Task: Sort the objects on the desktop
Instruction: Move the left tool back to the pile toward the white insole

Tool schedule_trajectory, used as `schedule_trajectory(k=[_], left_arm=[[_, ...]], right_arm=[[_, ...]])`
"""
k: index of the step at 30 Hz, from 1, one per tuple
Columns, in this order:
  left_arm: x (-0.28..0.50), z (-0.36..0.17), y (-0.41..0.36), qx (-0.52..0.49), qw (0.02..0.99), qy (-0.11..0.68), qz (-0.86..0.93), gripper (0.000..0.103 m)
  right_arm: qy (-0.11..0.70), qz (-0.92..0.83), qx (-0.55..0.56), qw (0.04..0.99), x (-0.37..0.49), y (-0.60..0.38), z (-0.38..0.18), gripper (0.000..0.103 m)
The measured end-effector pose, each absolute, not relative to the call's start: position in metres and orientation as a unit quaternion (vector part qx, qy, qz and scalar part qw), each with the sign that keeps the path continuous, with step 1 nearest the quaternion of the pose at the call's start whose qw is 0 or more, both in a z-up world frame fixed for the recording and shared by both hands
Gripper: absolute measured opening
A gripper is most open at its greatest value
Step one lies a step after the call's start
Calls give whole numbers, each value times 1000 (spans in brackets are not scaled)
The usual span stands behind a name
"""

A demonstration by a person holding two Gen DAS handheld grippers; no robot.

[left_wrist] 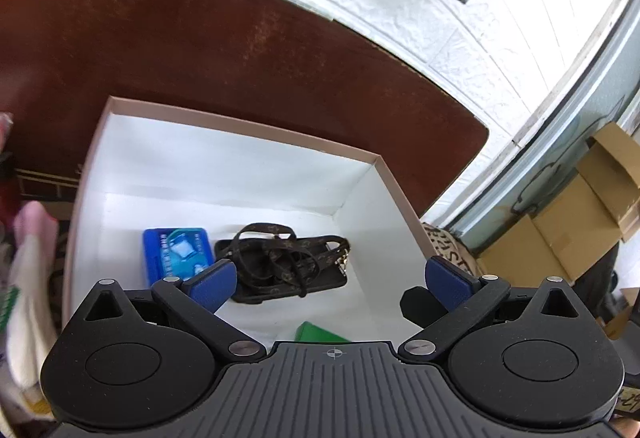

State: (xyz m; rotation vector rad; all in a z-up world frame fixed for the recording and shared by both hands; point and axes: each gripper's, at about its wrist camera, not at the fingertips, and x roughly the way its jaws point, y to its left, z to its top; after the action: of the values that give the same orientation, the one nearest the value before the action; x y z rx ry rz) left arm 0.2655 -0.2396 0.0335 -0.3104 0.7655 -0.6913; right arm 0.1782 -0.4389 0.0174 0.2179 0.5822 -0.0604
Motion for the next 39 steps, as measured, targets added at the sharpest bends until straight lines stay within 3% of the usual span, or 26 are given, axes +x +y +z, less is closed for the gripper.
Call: schedule_trajectory(k=[13, 24, 32, 39], left_arm=[[187, 43, -205, -125, 883, 330, -310, 103], [97, -12, -126, -156, 895, 330, -256, 103], [55, -55, -56, -158, 905, 344, -194, 103], [60, -50, -9, -175, 914, 324, -169, 99]], right_arm=[[238, -41, 115, 964, 104, -406, 18, 102], [199, 13, 124, 972, 27, -344, -34, 102], [223, 70, 136, 963, 5, -284, -88, 102], [278, 114, 126, 945, 28, -239, -97, 102]])
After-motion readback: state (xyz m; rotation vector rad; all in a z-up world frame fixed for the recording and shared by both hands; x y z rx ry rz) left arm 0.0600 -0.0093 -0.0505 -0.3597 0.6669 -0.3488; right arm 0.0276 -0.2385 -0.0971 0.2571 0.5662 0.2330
